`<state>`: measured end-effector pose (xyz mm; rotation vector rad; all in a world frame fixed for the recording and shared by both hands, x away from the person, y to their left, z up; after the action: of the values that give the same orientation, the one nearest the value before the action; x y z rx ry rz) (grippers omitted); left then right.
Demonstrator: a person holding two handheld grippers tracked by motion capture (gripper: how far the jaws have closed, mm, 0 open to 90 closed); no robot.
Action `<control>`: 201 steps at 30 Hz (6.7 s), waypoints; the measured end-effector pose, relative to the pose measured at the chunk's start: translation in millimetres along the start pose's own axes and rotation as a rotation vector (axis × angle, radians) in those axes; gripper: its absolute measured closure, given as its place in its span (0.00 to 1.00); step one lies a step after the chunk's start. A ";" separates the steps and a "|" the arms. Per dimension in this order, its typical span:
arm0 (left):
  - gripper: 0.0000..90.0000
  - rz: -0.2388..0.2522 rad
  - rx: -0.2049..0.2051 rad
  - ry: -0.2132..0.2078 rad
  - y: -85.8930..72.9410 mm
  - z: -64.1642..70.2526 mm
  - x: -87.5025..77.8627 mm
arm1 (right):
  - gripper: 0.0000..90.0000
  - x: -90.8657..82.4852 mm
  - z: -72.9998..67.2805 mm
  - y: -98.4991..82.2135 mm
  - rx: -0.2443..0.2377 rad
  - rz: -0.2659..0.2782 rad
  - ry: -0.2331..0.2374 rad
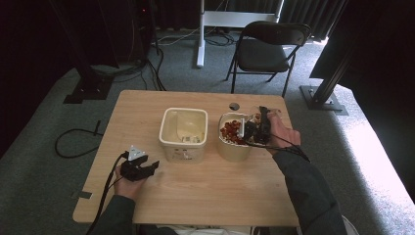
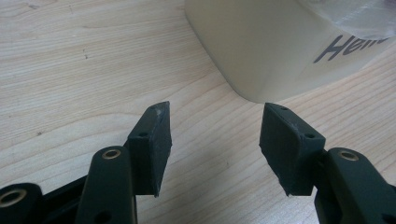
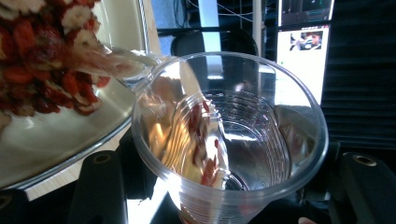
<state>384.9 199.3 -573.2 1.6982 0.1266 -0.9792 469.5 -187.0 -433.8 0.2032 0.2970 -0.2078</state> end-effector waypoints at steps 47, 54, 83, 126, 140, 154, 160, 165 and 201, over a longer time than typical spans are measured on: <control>0.49 -0.007 0.003 0.007 -0.8 -0.7 0.9 | 0.40 -16.5 1.7 16.0 -0.262 0.052 -0.159; 0.49 -0.011 -0.001 0.008 -1.6 -1.5 0.9 | 0.40 -15.1 5.6 11.2 -0.240 0.047 -0.151; 0.49 -0.019 0.008 0.007 -1.9 0.2 2.6 | 0.40 -15.0 -2.4 17.3 -0.220 0.048 -0.135; 0.49 -0.020 0.015 0.005 -0.7 1.7 3.7 | 0.40 -19.8 10.8 11.0 -0.001 0.087 -0.100; 0.49 -0.020 0.017 0.004 -0.3 1.5 3.5 | 0.40 -28.1 17.2 15.0 0.239 0.180 0.029; 0.49 -0.019 0.015 0.010 -2.1 1.1 1.7 | 0.40 -28.8 33.4 8.2 0.523 0.254 0.200; 0.49 -0.020 0.014 0.010 -2.3 0.7 1.3 | 0.40 -30.0 44.8 5.8 0.691 0.297 0.297; 0.49 -0.021 0.019 0.009 -2.0 1.3 1.6 | 0.40 -32.9 49.8 6.4 0.767 0.334 0.360; 0.49 -0.019 0.019 0.003 -0.6 2.3 2.3 | 0.40 -36.2 61.2 18.8 0.981 0.430 0.557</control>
<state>384.8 196.7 -575.2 1.7187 0.1358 -0.9944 456.3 -176.7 -362.2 1.2963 0.6786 0.1564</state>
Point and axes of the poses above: each handheld gripper's, and its own axes: x roughly forward along the jaws, y roughly out of its top, z roughly to its right, the point moved 8 cm from there along x, roughly forward along the jaws, and after that the axes turned 7 degrees about x, right-handed, at the moved point
